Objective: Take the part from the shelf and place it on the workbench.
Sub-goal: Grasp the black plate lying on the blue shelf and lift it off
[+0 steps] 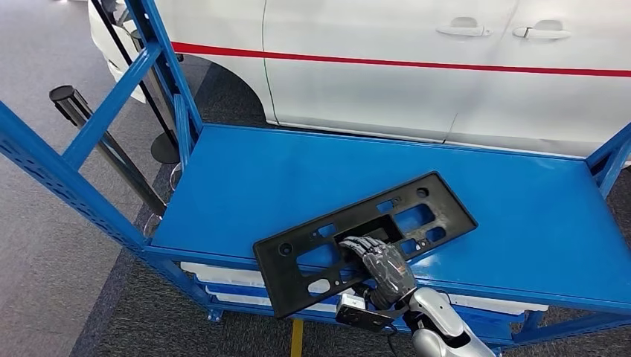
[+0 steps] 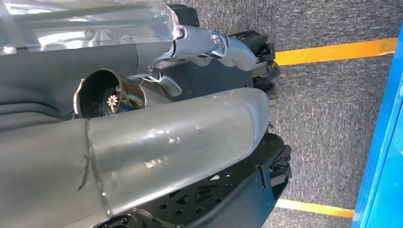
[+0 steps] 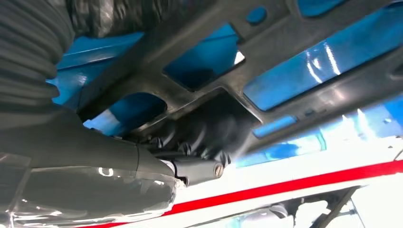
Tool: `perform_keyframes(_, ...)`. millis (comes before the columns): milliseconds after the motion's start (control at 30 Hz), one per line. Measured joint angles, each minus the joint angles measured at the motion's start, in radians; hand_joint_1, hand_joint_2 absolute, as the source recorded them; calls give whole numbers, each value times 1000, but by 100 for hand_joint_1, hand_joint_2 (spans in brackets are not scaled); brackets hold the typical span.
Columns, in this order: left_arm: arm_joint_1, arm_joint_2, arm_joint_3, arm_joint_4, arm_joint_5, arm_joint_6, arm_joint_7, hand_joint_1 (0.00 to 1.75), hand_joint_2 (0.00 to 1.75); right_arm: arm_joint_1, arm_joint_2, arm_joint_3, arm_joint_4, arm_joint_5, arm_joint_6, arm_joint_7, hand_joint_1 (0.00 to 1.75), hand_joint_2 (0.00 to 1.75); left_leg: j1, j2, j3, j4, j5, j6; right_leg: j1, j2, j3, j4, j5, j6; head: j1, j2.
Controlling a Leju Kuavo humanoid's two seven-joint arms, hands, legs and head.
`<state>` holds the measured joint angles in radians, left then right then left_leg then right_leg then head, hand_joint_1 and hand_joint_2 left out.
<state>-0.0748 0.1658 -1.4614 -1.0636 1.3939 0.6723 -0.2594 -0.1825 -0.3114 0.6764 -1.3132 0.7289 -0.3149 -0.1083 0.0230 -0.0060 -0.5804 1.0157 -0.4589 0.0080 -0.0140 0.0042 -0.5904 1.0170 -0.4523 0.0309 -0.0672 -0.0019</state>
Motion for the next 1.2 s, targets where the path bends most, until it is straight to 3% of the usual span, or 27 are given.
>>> perform_keyframes(300,-1,1,-1,-1,3,0,-3,0,0,0,5,0,-17,-9,-4,-4,175,175,0,0,3,0,0,0,0,1,3,0,0,0,0,0)
perform_keyframes(433,-1,2,-2,-1,14,-8,-8,0,175,2,6,0,-22,-9,-2,-5,175,175,0,0,4,0,-1,-1,0,1,3,0,0,0,0,0)
perform_keyframes(1033,-1,8,-2,-14,98,-51,-56,0,175,16,16,-3,-54,10,-9,-23,175,175,0,0,3,0,-1,-1,0,1,4,0,0,0,0,0)
perform_keyframes(1200,-1,10,-2,-15,112,-86,-71,0,175,-31,23,-2,-69,-23,-5,-58,175,175,0,2,0,0,-1,-1,0,1,2,0,1,-1,0,0)
